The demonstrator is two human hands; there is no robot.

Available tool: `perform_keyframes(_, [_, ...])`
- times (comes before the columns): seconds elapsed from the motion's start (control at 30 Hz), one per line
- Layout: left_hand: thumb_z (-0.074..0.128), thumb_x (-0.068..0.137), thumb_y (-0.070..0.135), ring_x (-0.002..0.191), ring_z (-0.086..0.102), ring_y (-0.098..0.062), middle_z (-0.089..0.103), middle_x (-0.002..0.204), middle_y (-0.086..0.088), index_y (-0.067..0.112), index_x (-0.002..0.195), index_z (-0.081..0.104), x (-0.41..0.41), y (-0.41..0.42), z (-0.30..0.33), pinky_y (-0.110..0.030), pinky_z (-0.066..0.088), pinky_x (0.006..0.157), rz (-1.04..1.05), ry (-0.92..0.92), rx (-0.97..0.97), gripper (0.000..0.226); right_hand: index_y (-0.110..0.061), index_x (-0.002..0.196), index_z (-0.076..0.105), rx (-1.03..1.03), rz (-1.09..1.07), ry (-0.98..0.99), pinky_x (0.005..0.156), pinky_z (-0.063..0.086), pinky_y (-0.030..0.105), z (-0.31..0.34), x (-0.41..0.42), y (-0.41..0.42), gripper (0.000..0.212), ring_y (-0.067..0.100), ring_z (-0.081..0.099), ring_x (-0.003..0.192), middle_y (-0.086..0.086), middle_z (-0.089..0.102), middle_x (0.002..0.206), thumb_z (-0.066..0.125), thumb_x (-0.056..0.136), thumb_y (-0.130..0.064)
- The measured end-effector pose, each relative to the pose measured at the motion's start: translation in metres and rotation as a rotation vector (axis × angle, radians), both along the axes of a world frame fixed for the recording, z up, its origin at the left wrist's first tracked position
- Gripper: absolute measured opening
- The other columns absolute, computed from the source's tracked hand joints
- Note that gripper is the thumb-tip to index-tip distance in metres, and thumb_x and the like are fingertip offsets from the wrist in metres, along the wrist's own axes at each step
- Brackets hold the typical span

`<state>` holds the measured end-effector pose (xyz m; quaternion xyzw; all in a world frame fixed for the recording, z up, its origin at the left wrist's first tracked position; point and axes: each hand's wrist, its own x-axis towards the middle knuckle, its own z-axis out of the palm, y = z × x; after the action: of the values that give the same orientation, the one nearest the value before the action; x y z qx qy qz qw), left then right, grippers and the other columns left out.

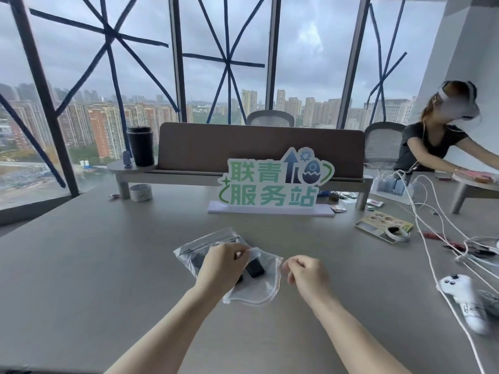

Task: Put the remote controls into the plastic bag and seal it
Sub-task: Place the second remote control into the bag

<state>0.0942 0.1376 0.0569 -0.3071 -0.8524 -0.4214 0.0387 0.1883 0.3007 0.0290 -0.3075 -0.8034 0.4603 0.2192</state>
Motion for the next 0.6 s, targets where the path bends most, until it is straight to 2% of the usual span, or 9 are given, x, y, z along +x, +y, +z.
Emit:
perform_keyframes(0.07, [0.059,0.084,0.051,0.052,0.051,0.005,0.055,0.044,0.022,0.039,0.051,0.057,0.000,-0.001,-0.004,-0.014,0.036,0.049,0.003,0.032,-0.042,0.035,-0.027,0.097,0.066,0.109,0.034,-0.058,0.057,0.042,0.026,0.001,0.000,0.005,0.013,0.010,0.057,0.062,-0.007,0.063,0.072,0.059,0.087,-0.028])
perform_keyframes(0.13, [0.057,0.086,0.046,0.051,0.050,-0.005,0.054,0.045,0.009,0.030,0.065,0.069,0.001,-0.002,-0.009,-0.017,0.035,0.048,-0.016,0.056,-0.127,0.029,-0.039,0.123,0.052,0.118,0.141,-0.145,0.065,0.044,0.027,-0.003,-0.006,0.007,0.043,0.014,0.059,0.075,-0.004,0.062,0.093,0.062,0.081,-0.040])
perform_keyframes(0.2, [0.058,0.083,0.033,0.056,0.051,-0.011,0.055,0.054,0.009,0.026,0.087,0.072,0.005,-0.005,-0.012,-0.017,0.035,0.047,-0.071,0.037,-0.224,0.016,-0.039,0.134,0.047,0.093,0.197,-0.180,0.073,0.045,0.030,-0.009,-0.015,0.004,0.057,0.018,0.062,0.085,-0.001,0.062,0.099,0.062,0.079,-0.044])
perform_keyframes(0.27, [0.059,0.076,0.030,0.071,0.058,-0.016,0.064,0.077,0.009,0.037,0.110,0.062,0.004,-0.013,-0.017,-0.021,0.043,0.056,-0.118,0.026,-0.360,0.035,-0.034,0.124,0.059,0.154,0.185,-0.180,0.074,0.044,0.029,-0.012,-0.025,0.001,0.040,0.021,0.064,0.093,-0.005,0.063,0.092,0.060,0.084,-0.035])
perform_keyframes(0.33, [0.056,0.072,0.026,0.094,0.062,-0.023,0.066,0.107,0.007,0.044,0.123,0.051,0.002,-0.023,-0.022,-0.028,0.048,0.069,-0.114,0.047,-0.544,0.054,-0.031,0.096,0.070,0.225,0.119,-0.151,0.073,0.048,0.028,-0.010,-0.031,-0.001,0.020,0.021,0.064,0.088,-0.006,0.066,0.085,0.055,0.086,-0.021])
perform_keyframes(0.4, [0.050,0.072,0.015,0.105,0.060,-0.026,0.064,0.118,0.005,0.039,0.121,0.054,0.000,-0.032,-0.025,-0.030,0.047,0.073,-0.030,0.067,-0.619,0.054,-0.026,0.086,0.071,0.202,0.065,-0.107,0.069,0.047,0.025,-0.007,-0.033,0.000,0.025,0.016,0.065,0.080,-0.005,0.073,0.082,0.052,0.083,-0.010])
perform_keyframes(0.47, [0.048,0.074,0.011,0.102,0.062,-0.029,0.066,0.115,0.002,0.033,0.111,0.062,-0.004,-0.041,-0.019,-0.030,0.049,0.074,0.113,0.098,-0.589,0.045,-0.022,0.082,0.074,0.094,0.065,-0.071,0.055,0.045,0.023,0.002,-0.032,-0.001,0.030,0.012,0.063,0.057,-0.001,0.076,0.067,0.051,0.076,-0.004])
perform_keyframes(0.53, [0.054,0.074,0.013,0.093,0.065,-0.031,0.069,0.106,-0.002,0.029,0.101,0.067,-0.016,-0.049,-0.002,-0.030,0.051,0.072,0.237,0.090,-0.474,0.035,-0.017,0.075,0.074,-0.056,0.134,0.000,0.036,0.035,0.021,0.021,-0.027,-0.005,0.032,0.017,0.050,0.034,0.009,0.072,0.057,0.048,0.075,0.000])
perform_keyframes(0.6, [0.061,0.074,0.013,0.069,0.069,-0.027,0.073,0.091,-0.007,0.026,0.099,0.071,-0.032,-0.057,0.027,-0.029,0.055,0.063,0.257,-0.036,-0.242,0.030,-0.005,0.077,0.074,-0.240,0.213,0.100,0.030,0.028,0.019,0.050,-0.022,-0.010,0.030,0.016,0.041,0.029,0.016,0.069,0.058,0.046,0.079,0.005])
